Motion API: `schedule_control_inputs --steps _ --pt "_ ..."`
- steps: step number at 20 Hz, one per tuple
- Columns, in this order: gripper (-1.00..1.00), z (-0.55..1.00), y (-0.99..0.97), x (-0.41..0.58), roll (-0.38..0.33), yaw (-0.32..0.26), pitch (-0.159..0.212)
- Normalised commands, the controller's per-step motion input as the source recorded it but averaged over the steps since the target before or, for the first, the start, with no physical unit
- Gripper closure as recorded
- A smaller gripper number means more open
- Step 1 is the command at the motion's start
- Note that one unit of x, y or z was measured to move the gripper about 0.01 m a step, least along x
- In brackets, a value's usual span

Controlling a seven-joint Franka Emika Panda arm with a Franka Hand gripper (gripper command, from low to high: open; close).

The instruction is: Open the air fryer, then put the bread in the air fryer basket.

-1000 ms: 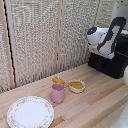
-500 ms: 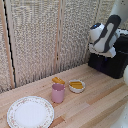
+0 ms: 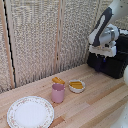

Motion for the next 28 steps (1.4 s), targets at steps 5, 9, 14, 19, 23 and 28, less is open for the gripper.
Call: schedule_control_inputs --steps 5,9,14,19,23,28 --pt "1.00 -0.10 0.98 -0.023 0.028 0.000 -0.133" --pt "1.00 -0.01 0.98 0.006 0.000 0.000 -0.125" --pt "1.00 0.36 0.89 0.130 -0.045 -0.014 -0.054" --pt "1.00 0.22 0.64 0.329 -0.179 -0.076 -0.022" --pt "1.00 -0.03 0.60 0.253 -0.179 -0.116 -0.024" --pt "1.00 -0.18 0.69 -0.066 -0.129 -0.112 -0.021"
